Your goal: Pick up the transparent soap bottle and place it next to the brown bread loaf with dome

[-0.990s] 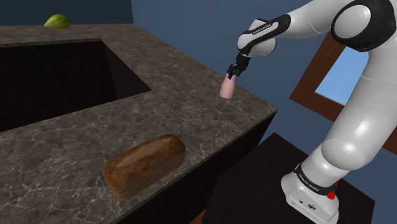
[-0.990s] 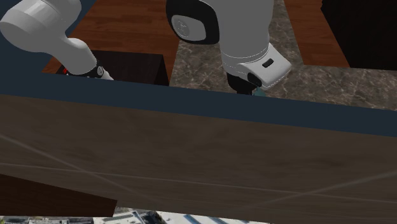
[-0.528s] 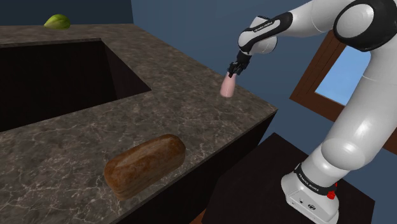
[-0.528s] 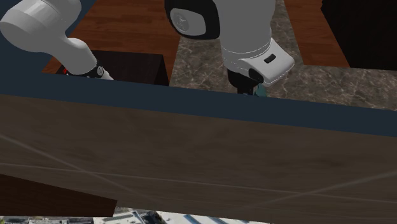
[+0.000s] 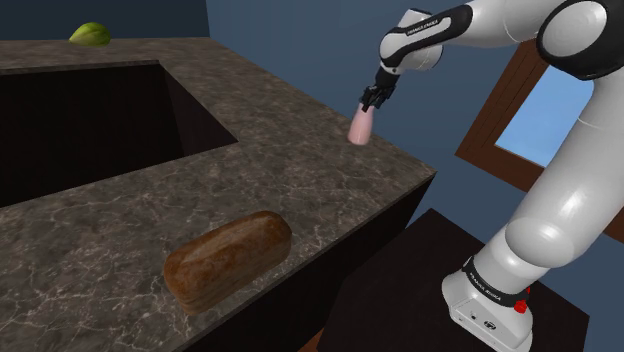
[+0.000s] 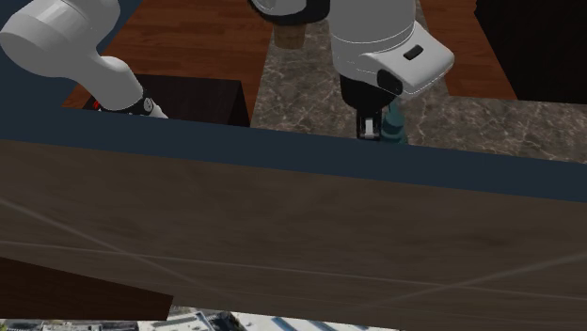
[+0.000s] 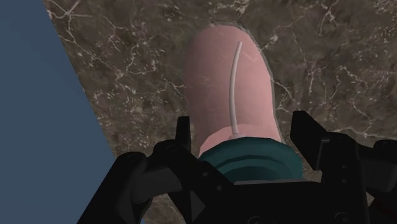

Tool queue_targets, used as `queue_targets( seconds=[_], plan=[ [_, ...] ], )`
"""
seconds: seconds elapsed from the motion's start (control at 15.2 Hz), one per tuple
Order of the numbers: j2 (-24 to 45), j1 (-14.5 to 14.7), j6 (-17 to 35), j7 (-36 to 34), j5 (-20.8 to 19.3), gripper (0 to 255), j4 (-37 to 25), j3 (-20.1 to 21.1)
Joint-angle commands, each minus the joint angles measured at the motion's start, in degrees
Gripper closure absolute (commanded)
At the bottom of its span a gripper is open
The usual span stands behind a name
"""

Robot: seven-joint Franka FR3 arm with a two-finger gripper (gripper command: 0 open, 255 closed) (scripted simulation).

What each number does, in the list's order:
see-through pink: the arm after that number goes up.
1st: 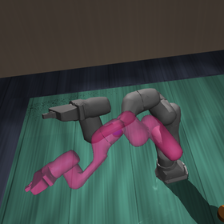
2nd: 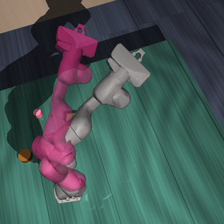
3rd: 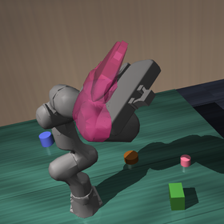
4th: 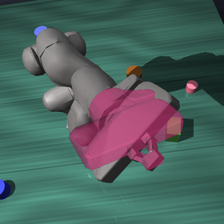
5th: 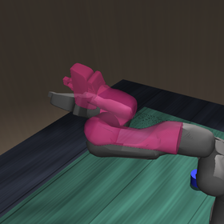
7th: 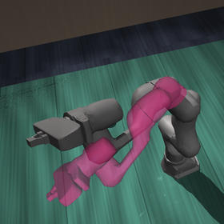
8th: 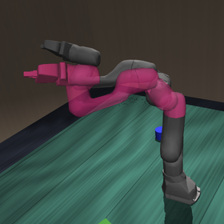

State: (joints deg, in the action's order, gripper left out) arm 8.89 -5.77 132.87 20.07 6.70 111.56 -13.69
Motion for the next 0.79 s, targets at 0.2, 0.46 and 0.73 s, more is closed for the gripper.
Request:
queue_targets(
  seconds=[0.2, 0.46, 0.73],
  plan=[
    [-1.15, 0.07, -3.51, -0.58, -0.65, 255, -2.43, -0.13],
    [-2.02, 0.11, -6.38, -0.99, -1.1, 255, -4.47, -0.2],
    [-2.71, 0.13, -9.28, -1.34, -1.47, 255, -6.72, -0.26]
  ],
)
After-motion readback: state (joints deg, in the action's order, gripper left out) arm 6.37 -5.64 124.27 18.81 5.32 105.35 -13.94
